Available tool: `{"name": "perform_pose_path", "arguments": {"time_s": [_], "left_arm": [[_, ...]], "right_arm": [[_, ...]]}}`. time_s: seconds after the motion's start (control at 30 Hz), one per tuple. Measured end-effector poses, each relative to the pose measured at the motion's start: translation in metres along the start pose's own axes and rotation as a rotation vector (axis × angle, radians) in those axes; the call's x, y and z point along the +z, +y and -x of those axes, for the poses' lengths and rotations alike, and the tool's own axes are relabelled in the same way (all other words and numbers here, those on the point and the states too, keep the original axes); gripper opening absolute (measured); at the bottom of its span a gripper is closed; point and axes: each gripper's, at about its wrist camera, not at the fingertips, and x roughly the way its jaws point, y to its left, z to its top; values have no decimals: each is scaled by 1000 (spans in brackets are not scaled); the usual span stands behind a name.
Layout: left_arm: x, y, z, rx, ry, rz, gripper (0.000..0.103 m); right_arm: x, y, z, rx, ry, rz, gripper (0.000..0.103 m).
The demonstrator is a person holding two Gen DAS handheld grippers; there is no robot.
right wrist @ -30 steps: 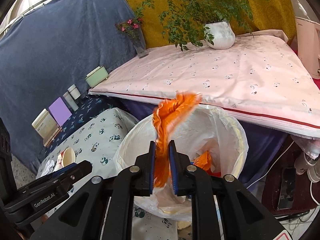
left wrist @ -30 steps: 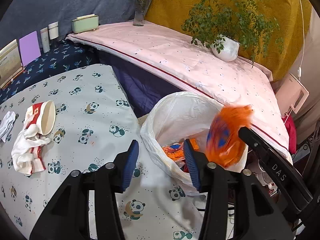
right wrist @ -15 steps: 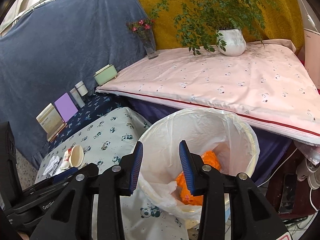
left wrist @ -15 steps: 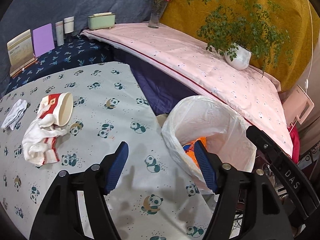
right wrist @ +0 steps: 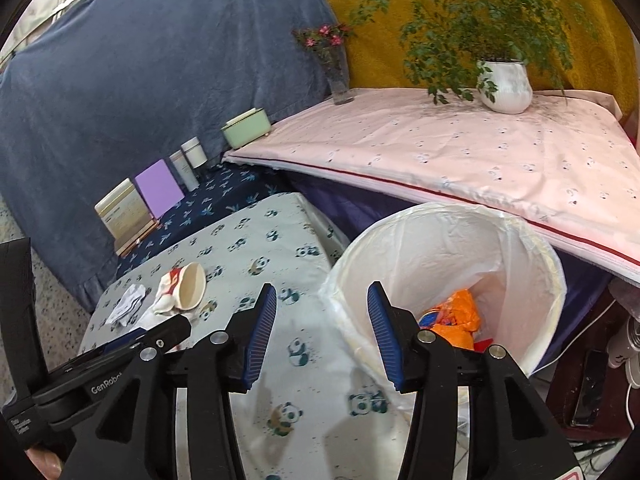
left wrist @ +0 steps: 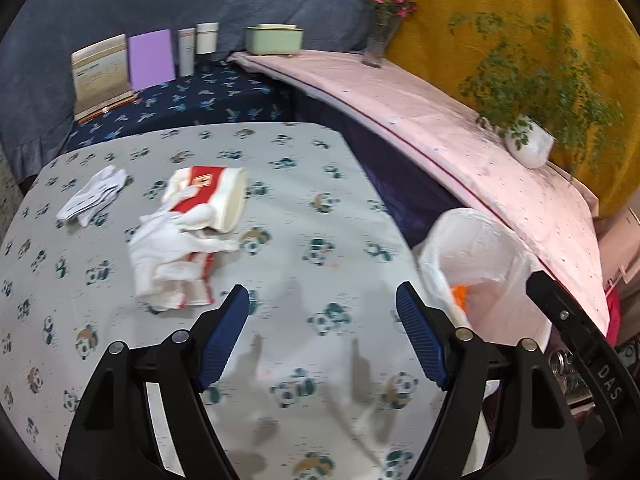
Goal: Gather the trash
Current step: 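Reach the left tool to the white cotton glove and grasp it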
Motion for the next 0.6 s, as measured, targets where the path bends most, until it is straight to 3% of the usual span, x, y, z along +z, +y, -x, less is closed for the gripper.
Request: {"name": "perform_pose_path", "arguments": {"time_s": [0.23, 0.37, 0.6], "left_arm": [[-1, 48, -2, 69, 16, 81, 73], [-2, 72, -3, 103, 7, 118, 82], [4, 106, -15, 125, 36, 195, 82]], "right_arm": [[-13, 34, -15, 40, 47, 44, 47], [-21, 52, -24, 59, 74, 68, 47], [-30, 77, -39, 89, 110, 105, 47]]}}
